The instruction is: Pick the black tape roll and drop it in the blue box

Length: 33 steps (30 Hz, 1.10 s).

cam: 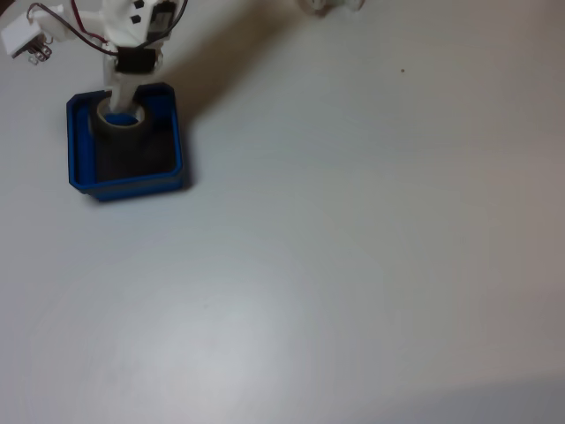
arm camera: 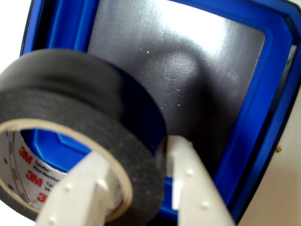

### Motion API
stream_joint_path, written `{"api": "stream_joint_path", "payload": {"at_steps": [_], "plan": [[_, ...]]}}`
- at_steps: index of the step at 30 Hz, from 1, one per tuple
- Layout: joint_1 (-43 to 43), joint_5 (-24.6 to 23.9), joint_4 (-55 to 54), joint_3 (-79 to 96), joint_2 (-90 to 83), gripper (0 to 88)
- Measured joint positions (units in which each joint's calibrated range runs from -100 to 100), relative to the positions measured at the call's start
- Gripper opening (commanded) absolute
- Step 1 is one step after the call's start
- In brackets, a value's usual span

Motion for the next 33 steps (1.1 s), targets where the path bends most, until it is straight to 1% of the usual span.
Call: {"api": "stream_joint_path", "payload": {"at_steps": [9,14,26,33], "plan": [[0.00,0.00,-0.41,0.00,4.91,0.5],[0.00,0.00,-2.05,0.00,5.76,0.5],[0.00,0.00,-2.13,0.00,6.69,0.5],[0.00,0.00,-4.60,0.00,8.30,0.5]]}}
